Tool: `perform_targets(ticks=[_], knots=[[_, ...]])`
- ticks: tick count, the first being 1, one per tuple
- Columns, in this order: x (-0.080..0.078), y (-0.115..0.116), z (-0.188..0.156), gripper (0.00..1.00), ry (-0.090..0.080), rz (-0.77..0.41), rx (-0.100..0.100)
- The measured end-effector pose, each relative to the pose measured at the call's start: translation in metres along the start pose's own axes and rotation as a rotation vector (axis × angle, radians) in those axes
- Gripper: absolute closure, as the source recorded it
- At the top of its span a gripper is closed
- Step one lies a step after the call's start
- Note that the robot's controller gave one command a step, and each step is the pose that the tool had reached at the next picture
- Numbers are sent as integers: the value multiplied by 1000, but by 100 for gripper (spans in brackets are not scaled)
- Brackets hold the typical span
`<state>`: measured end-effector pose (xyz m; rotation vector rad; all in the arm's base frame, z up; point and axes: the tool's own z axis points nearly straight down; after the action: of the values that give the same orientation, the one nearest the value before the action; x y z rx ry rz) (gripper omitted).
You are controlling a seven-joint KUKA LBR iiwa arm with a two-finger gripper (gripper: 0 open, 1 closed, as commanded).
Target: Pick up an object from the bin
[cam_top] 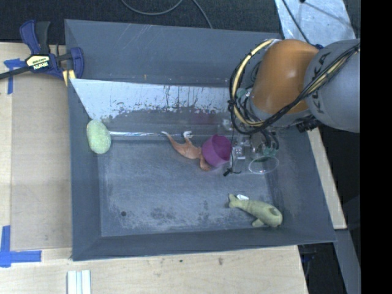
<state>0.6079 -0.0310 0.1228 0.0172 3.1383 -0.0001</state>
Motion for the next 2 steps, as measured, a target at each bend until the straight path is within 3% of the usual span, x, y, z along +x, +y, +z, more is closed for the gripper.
perform_targets(ticks=[1,2], knots=[[-11,10,29,0,0,137,0],[-15,8,46,100,-11,75,-1]])
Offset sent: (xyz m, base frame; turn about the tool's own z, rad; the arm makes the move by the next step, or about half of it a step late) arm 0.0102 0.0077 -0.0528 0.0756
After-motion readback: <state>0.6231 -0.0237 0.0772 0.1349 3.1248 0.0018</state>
